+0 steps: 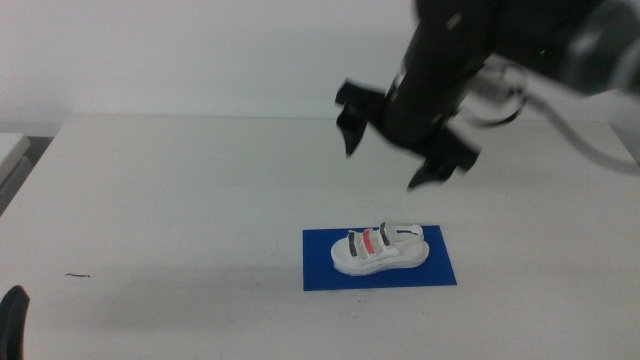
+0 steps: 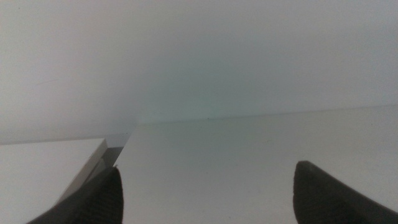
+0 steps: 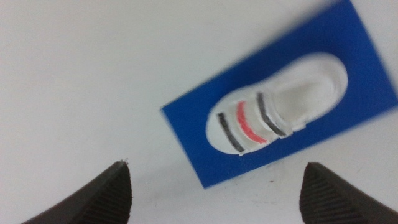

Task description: Use one arm to grab the shoe from the table and place it on the mat.

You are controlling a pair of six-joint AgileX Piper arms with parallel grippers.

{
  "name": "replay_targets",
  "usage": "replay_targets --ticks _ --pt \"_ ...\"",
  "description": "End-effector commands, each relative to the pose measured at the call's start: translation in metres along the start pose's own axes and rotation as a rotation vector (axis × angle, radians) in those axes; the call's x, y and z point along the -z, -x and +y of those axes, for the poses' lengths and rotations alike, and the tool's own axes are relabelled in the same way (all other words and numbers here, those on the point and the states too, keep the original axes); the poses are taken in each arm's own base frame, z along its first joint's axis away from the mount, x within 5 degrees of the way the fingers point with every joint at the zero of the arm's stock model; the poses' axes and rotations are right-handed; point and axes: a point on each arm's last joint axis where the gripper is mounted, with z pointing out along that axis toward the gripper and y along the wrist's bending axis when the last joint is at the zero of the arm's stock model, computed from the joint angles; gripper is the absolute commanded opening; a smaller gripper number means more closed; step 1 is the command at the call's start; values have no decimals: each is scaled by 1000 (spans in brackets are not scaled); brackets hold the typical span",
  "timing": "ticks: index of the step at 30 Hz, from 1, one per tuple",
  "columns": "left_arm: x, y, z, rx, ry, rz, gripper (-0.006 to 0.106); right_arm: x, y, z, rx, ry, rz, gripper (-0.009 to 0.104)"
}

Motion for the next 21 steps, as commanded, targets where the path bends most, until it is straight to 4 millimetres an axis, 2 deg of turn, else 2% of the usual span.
replay_targets --ticks 1,2,6,9,11,14,19,21 --pt "0 1 0 5 -2 -7 94 30 -1 -4 171 53 -34 93" --pt "0 1 0 5 -2 -7 94 37 -1 -5 183 65 -46 93" --pt "0 1 0 5 -2 -7 94 68 1 -15 488 74 -131 93" --pt "0 1 0 5 -2 -7 94 91 -6 -45 639 47 -208 93" --pt "0 1 0 5 -2 -7 94 100 -13 -70 761 77 -297 93" --pt "0 1 0 5 -2 -7 94 101 -25 -121 876 164 -449 93" --pt "0 1 0 5 -2 -7 94 91 -57 -221 740 245 -723 93" --pt "0 1 0 5 -2 -7 94 80 -71 -251 725 218 -796 93"
